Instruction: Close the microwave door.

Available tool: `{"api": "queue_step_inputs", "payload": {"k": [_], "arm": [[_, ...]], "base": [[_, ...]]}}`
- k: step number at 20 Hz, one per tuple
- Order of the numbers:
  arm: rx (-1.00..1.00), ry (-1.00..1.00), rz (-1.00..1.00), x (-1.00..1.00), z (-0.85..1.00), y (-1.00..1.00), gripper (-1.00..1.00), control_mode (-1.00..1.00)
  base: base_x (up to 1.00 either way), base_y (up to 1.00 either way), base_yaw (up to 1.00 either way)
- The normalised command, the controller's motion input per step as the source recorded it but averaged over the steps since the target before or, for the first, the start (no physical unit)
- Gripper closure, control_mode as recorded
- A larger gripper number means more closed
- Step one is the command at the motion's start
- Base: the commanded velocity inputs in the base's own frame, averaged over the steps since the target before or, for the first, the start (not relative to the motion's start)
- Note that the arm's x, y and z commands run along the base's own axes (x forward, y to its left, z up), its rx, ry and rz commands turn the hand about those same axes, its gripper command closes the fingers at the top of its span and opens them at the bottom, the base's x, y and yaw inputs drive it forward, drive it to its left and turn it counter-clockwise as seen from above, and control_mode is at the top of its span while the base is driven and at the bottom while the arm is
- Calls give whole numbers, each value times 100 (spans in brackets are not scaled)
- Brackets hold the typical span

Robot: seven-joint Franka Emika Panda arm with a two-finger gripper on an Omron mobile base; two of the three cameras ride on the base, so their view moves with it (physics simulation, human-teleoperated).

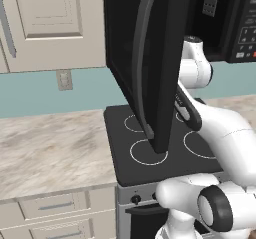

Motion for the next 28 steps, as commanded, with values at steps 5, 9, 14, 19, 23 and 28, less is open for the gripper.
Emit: {"api": "queue_step_inputs", "payload": {"k": [5,9,14,19,23,28], "arm": [[-5,-26,-6,-67,2,0,-100,-100],[-4,-56,-13,-100,39,0,-100,-100],[0,-44,-4,-81,35,0,-100,-100],[2,-35,0,-76,25,0,-100,-100],[0,-34,-1,-71,33,14,-100,-100],[0,-51,0,-80,26,33,-100,-100]], "base": [[0,0,0],[0,0,0],[0,0,0],[0,0,0],[0,0,0],[0,0,0]]}}
